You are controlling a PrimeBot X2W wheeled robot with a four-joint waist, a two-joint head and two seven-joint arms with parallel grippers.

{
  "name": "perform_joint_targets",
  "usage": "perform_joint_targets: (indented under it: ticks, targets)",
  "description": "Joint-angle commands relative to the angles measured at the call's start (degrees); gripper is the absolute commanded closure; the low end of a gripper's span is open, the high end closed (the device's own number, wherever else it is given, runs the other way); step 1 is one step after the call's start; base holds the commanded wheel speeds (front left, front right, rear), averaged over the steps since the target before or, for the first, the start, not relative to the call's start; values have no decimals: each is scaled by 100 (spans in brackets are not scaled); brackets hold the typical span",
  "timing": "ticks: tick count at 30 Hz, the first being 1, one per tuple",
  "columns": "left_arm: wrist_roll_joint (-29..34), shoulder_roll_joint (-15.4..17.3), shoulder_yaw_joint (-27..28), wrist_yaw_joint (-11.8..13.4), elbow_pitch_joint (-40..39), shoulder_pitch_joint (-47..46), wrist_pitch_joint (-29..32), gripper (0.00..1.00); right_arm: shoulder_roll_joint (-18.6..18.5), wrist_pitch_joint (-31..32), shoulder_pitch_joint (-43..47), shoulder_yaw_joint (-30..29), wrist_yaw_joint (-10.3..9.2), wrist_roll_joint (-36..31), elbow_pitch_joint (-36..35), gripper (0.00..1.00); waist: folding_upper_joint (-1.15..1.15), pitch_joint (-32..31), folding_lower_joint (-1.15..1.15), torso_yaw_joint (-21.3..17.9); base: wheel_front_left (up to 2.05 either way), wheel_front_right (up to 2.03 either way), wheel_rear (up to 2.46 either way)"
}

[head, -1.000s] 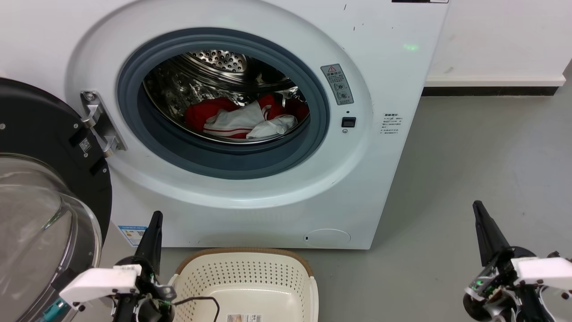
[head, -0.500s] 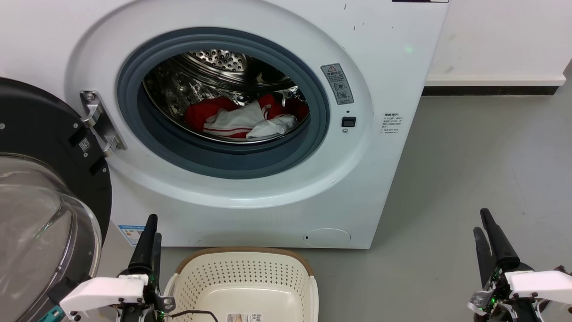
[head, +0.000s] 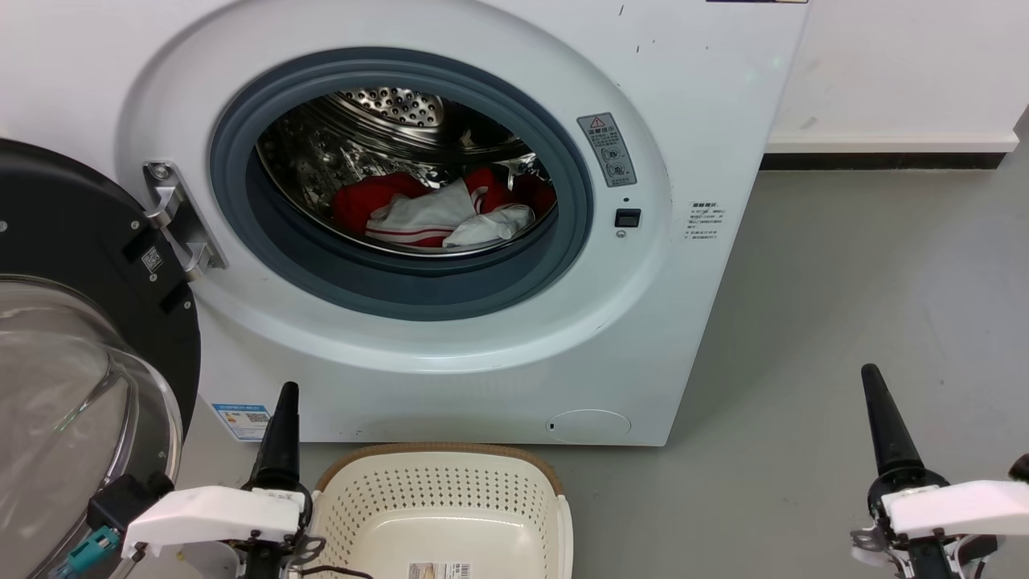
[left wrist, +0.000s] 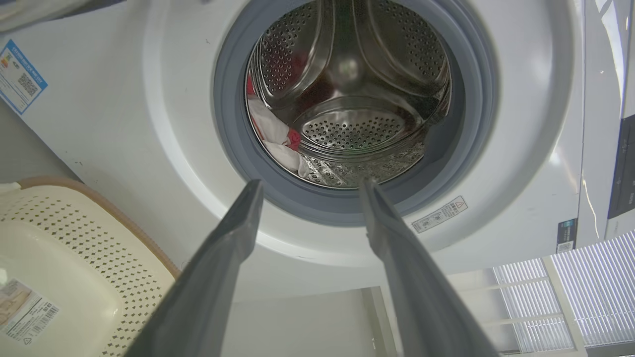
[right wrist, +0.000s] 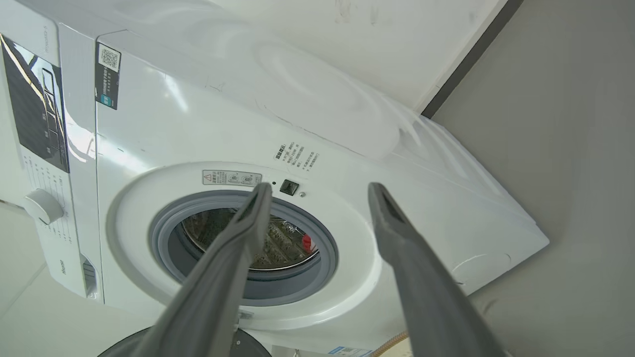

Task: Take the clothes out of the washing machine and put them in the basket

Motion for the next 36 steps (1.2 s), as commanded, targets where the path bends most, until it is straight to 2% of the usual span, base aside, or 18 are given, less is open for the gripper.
perform_joint_targets:
  ticks: [1,17,36]
  targets:
    - [332,11,-55,61,-161,-9,-76,0,-10,-70,19,35,0,-391,-203,0,0,1,0,-2,0,0,0]
    - [1800,14,-297,326,-402,156,-408,0,-10,-408,249,211,0,-2286,-646,0,0,6,0,0,0,0,0]
    - [3111,16,-432,499,-545,342,-728,0,-10,-728,474,317,0,-3820,-988,0,0,10,0,-9,0,0,0]
